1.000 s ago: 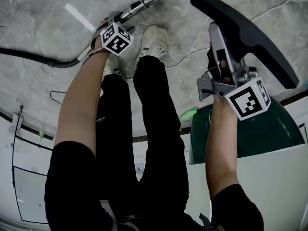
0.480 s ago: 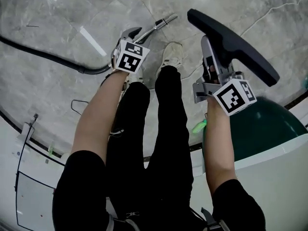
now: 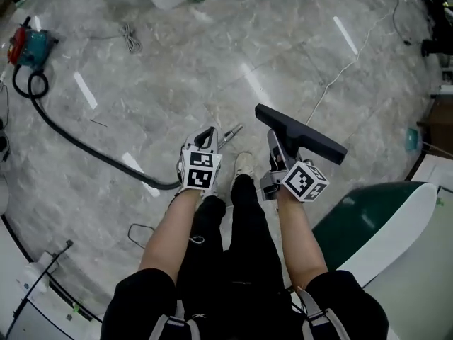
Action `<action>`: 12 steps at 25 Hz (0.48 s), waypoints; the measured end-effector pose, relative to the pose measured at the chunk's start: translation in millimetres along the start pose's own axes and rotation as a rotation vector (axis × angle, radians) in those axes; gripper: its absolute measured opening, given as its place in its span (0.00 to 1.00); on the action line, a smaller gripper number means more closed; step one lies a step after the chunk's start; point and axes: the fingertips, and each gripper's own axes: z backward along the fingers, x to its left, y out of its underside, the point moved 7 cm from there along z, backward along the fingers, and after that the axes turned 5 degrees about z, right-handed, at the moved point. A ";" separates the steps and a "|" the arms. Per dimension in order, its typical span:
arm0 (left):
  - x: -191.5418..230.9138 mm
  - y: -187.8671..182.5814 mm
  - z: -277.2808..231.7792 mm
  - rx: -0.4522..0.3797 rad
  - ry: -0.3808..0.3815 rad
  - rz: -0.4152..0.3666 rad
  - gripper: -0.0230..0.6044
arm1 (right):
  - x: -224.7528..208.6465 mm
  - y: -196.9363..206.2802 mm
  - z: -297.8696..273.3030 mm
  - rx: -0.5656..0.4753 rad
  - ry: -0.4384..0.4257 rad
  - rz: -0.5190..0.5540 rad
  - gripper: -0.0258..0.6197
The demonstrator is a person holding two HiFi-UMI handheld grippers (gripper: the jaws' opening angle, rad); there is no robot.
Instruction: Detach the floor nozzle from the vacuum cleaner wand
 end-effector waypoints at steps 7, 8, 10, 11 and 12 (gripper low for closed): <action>-59.6 -158.9 149.0 -0.208 -0.048 -0.066 0.05 | 118.2 -103.5 59.5 -0.130 -0.104 0.046 0.19; -70.6 -174.8 171.7 -0.242 -0.052 -0.092 0.05 | 131.7 -116.1 72.8 -0.150 -0.103 0.073 0.19; -91.4 -197.5 215.1 -0.292 -0.052 -0.124 0.05 | 157.1 -136.0 99.4 -0.182 -0.101 0.127 0.19; -100.5 -204.0 233.7 -0.309 -0.049 -0.126 0.05 | 168.9 -143.8 112.5 -0.198 -0.106 0.151 0.19; -108.9 -209.5 249.1 -0.326 -0.048 -0.125 0.05 | 180.1 -152.2 124.5 -0.216 -0.115 0.172 0.19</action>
